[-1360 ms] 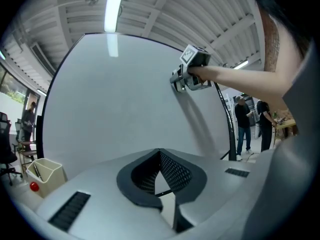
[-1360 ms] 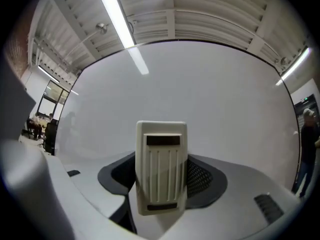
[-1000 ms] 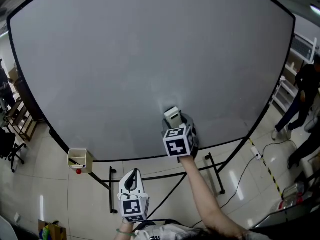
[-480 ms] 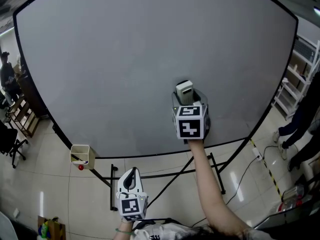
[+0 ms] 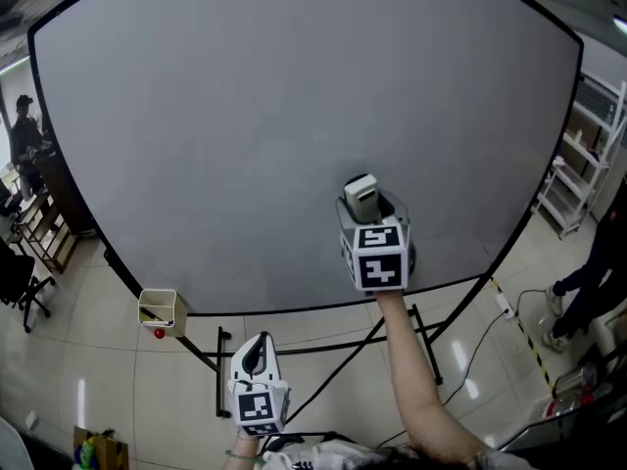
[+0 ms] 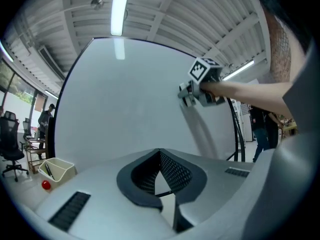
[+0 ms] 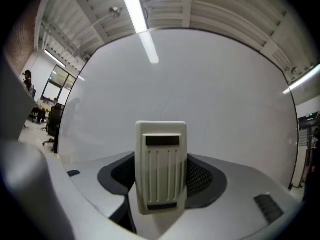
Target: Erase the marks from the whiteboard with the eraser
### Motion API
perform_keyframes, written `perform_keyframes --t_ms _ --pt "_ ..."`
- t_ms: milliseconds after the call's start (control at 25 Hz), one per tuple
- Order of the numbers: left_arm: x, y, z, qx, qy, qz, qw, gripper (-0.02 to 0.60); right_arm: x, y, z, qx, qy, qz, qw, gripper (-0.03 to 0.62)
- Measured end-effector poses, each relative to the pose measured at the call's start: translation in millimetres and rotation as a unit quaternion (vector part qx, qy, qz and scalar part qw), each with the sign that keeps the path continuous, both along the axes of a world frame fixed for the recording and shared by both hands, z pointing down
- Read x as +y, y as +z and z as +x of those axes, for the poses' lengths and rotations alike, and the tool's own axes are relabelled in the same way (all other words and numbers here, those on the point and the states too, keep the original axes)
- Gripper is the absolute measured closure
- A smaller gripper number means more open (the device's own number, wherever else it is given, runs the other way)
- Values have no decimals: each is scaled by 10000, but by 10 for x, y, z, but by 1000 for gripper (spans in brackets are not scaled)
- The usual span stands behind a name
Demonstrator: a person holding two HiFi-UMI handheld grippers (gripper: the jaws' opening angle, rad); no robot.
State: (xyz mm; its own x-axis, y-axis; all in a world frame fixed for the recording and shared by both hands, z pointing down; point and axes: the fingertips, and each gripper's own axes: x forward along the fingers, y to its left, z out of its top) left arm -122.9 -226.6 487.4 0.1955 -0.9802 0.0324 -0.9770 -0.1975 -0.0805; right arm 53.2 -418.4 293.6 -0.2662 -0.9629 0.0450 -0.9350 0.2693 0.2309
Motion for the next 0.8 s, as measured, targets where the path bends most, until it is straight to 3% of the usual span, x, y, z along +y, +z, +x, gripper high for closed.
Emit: perform_keyframes --t_ms 80,200,360,480,560,640,800 --pt "-10 -15 10 7 -1 8 10000 580 -5 -643 101 -246 26 549 9982 315" --pt "-17 -11 25 18 2 2 10000 580 -109 -1018 94 -383 242 608 9971 315" --pt "-21 38 -9 47 -36 -41 10000 579 -128 -389 -53 -587 377 179 9974 315" --pt "-33 33 -23 211 -92 -64 9997 580 -123 463 -204 58 340 -657 9972 318" --pt "-36 13 -17 313 -118 -52 9994 579 -97 747 -273 334 206 -872 9954 316" --pt "-20 4 -13 280 -113 -52 9995 579 -27 527 -246 83 28 -664 9978 316" --pt "-28 -10 -25 355 -174 -92 9992 580 -6 -787 -4 -287 100 370 9989 316"
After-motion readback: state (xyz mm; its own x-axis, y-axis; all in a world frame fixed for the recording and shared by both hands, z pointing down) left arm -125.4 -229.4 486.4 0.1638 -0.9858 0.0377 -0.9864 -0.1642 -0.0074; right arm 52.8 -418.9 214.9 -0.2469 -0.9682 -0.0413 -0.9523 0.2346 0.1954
